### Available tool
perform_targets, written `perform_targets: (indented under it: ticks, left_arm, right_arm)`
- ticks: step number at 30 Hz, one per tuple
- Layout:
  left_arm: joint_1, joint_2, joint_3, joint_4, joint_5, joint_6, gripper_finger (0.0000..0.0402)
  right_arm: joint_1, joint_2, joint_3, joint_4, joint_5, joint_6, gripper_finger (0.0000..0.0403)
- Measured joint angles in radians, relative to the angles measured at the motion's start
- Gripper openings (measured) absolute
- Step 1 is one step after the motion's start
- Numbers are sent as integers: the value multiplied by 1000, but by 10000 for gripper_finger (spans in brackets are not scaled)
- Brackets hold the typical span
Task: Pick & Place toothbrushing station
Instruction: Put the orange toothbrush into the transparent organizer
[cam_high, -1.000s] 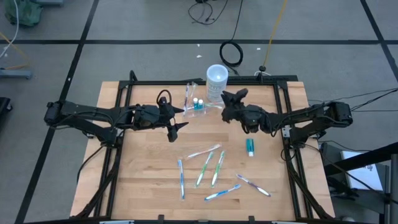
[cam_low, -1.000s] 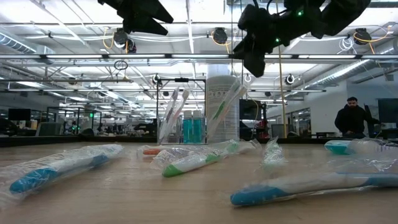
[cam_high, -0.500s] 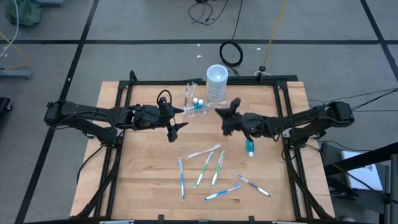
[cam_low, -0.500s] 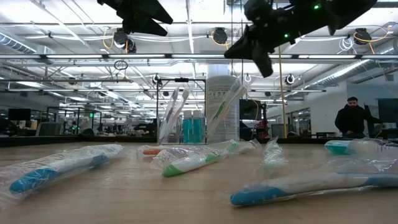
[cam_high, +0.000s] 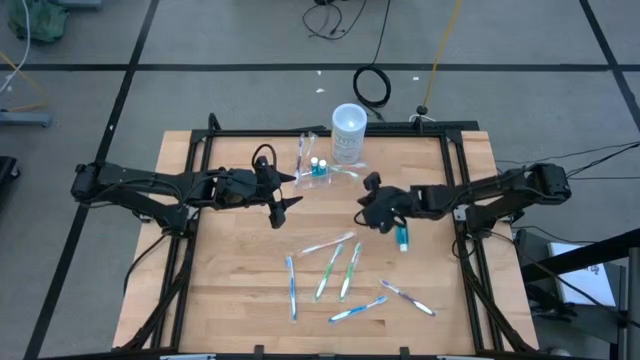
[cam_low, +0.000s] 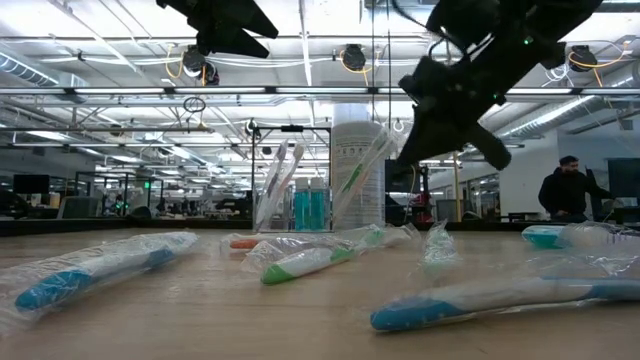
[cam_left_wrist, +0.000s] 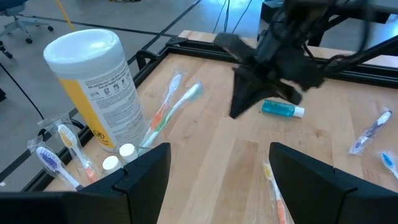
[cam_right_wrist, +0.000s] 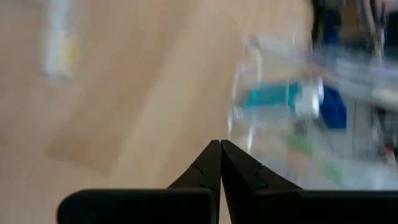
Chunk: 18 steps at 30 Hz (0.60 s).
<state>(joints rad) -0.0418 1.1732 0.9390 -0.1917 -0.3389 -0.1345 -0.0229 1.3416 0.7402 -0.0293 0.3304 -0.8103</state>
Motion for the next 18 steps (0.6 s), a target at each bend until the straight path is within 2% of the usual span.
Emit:
perform_targets:
  ticks: [4, 12, 18]
  left_arm:
    - [0, 0, 0, 1, 0, 0, 274]
    - [0, 0, 0, 2, 0, -2, 274]
    - [0, 0, 0, 2, 0, -2, 273]
  right_arm:
    - [-55, 0, 1, 31, 90, 84, 1]
    - [-189, 12, 1, 144, 98, 169, 1]
    - [-212, 59, 0, 214, 138, 129, 0]
